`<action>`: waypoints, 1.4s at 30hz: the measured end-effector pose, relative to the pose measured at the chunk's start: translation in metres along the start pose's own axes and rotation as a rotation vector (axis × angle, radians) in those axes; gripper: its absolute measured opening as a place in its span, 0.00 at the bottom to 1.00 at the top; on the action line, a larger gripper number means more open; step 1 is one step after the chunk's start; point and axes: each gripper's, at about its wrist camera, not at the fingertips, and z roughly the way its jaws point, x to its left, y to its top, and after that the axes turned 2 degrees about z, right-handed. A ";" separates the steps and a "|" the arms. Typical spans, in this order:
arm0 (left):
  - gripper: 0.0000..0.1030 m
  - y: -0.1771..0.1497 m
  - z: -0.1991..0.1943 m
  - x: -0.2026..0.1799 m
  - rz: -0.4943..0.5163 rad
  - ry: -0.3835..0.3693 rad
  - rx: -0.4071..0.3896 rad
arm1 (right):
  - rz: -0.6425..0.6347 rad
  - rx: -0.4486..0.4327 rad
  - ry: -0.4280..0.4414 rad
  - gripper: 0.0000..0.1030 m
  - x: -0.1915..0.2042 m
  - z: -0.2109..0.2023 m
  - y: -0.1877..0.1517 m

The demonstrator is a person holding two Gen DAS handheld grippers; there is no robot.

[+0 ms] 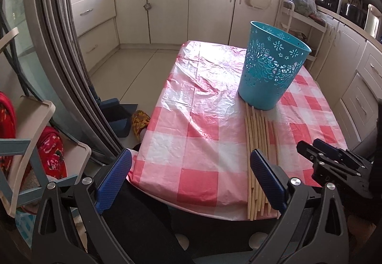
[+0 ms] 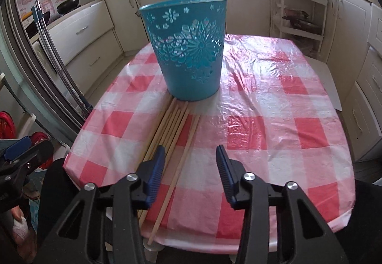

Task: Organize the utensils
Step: 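Lower the left gripper onto one wooden stick and close on it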

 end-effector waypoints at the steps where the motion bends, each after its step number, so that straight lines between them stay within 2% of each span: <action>1: 0.93 0.001 0.005 -0.001 0.003 -0.003 0.005 | 0.000 0.014 0.001 0.35 0.001 0.008 0.000; 7: 0.93 0.013 0.037 -0.017 0.031 -0.025 0.029 | -0.042 0.072 -0.013 0.29 0.004 0.037 -0.002; 14: 0.90 0.026 0.082 -0.044 0.072 -0.061 0.080 | -0.145 0.096 0.005 0.13 -0.005 0.051 0.002; 19: 0.83 0.031 0.122 -0.061 0.095 -0.078 0.150 | -0.159 0.111 0.016 0.12 -0.036 0.050 0.011; 24: 0.78 0.029 0.144 -0.068 0.112 -0.069 0.200 | -0.107 0.079 0.051 0.13 -0.050 0.047 0.008; 33: 0.76 0.029 0.147 -0.070 0.120 -0.060 0.210 | -0.083 0.067 0.098 0.14 -0.056 0.048 0.010; 36: 0.71 0.030 0.144 -0.070 0.119 -0.061 0.216 | -0.078 0.068 0.107 0.14 -0.059 0.047 0.010; 42: 0.69 0.031 0.148 -0.070 0.130 -0.054 0.225 | -0.068 0.067 0.115 0.14 -0.060 0.047 0.009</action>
